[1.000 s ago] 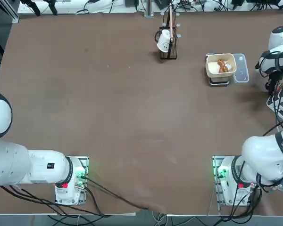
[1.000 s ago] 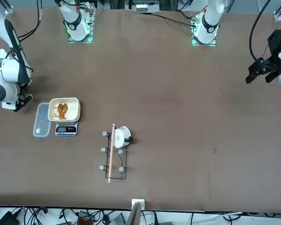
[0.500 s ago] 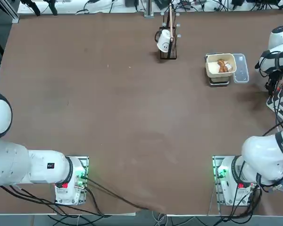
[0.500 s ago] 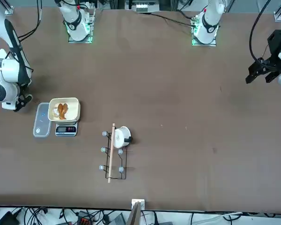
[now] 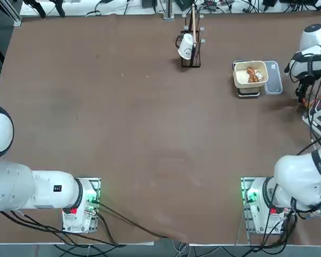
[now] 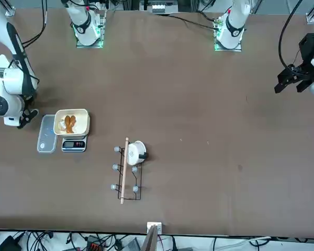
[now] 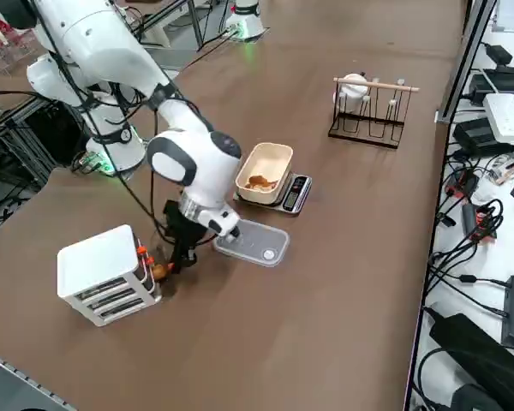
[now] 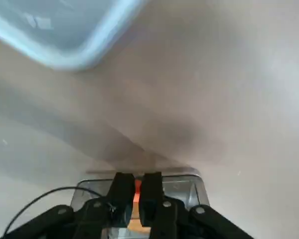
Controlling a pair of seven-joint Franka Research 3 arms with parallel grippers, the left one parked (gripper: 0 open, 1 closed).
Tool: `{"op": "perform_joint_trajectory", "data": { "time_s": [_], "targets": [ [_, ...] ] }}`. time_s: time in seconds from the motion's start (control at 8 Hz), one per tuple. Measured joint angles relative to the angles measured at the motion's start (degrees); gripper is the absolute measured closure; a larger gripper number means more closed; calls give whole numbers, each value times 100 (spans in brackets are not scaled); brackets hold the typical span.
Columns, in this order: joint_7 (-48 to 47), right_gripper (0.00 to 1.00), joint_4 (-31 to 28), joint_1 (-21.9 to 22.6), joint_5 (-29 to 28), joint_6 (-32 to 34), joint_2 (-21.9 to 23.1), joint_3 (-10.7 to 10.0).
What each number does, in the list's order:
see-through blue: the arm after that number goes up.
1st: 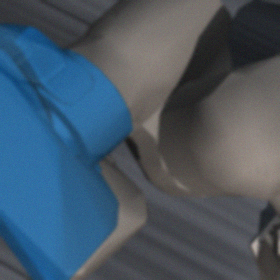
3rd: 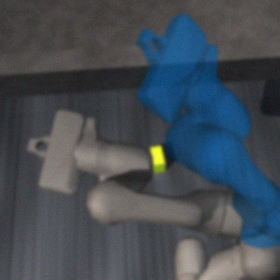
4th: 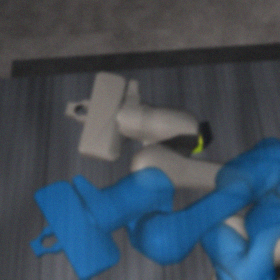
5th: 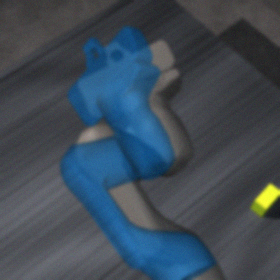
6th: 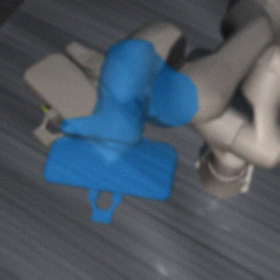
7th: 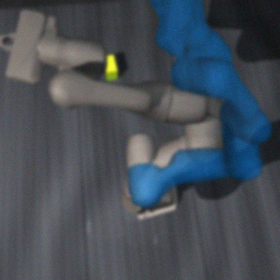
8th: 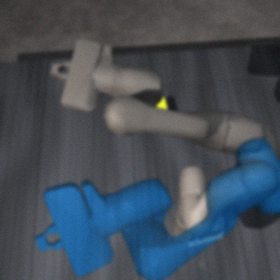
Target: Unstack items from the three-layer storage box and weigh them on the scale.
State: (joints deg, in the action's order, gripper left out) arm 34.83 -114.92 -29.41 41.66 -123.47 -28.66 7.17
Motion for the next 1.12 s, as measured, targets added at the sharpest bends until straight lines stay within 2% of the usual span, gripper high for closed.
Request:
{"op": "perform_joint_trajectory", "data": {
  "time_s": [0.25, 0.62, 1.12],
  "targets": [
    [-145, 89, 77, 274, -17, 5, -10, 14],
    [-153, 89, 264, 376, -359, 3, -60, 72],
    [-153, 90, 339, 425, -406, 70, -96, 90]
  ]
}}
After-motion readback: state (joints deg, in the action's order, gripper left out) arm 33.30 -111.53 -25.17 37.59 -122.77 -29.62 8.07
